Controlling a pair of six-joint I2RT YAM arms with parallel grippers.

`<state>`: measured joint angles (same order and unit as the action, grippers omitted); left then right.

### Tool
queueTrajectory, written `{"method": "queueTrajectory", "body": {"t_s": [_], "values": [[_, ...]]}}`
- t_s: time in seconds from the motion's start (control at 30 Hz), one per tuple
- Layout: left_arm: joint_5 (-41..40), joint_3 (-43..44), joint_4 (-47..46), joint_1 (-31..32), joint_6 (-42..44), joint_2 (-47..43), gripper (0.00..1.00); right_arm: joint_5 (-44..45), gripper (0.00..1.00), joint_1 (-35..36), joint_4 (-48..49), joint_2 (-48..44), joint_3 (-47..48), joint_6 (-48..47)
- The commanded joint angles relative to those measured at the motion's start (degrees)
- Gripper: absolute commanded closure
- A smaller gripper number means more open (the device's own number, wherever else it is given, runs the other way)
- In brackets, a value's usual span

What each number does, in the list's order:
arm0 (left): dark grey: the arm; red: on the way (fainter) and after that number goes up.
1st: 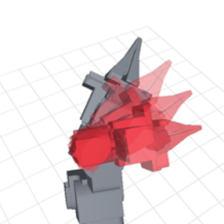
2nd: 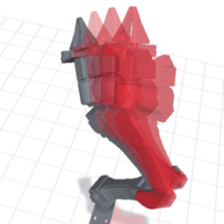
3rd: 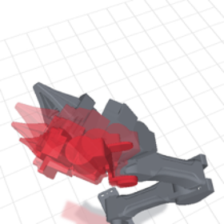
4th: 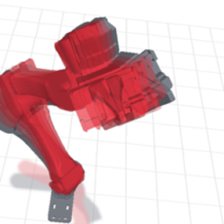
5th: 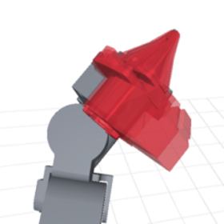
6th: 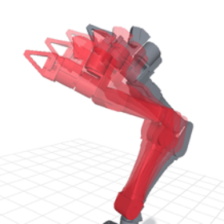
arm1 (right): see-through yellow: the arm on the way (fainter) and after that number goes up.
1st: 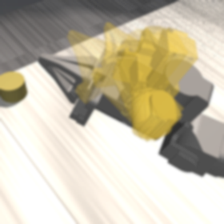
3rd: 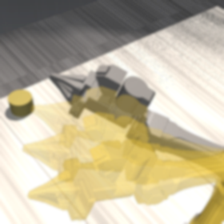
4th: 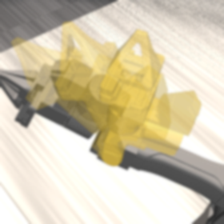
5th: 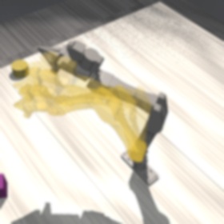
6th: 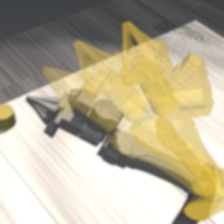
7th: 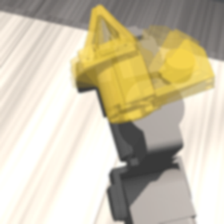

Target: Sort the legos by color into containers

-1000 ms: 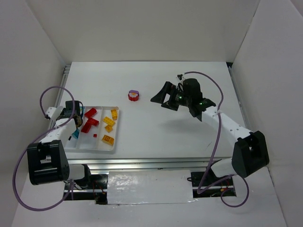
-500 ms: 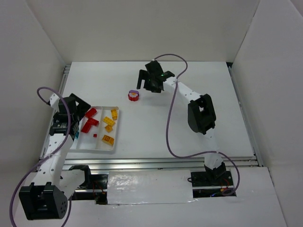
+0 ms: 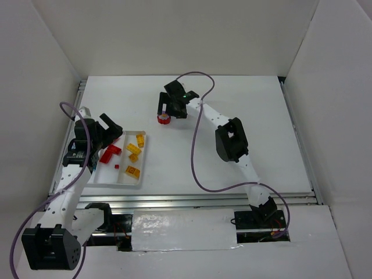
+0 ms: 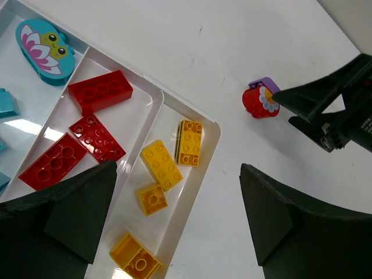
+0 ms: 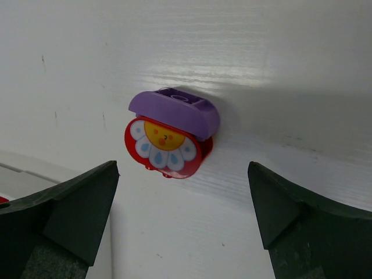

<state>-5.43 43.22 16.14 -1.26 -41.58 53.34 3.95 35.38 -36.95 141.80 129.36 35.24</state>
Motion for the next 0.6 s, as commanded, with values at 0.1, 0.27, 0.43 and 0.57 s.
{"method": "queueTrajectory", "body": {"t_s": [0.1,0.27,0.43,0.57], "values": [[4.9,-1.6,-4.9,0.4,2.1,1.4,0.0,4.0,0.01,2.2,-3.9,5.2,7.6,2.2],[7.7,-2.9,-7.3,0.6,1.9,-0.2,0.0,5.4,0.01,3.2,-4.2,5.9,8.5,1.9],[8.9,-3.8,-8.9,0.6,1.7,-2.3,0.01,4.6,0.01,3.9,-3.7,8.1,12.2,2.9],[11.8,-4.5,-10.4,0.6,1.4,-3.2,0.01,6.5,0.01,4.6,-2.9,9.0,13.6,4.0]]}}
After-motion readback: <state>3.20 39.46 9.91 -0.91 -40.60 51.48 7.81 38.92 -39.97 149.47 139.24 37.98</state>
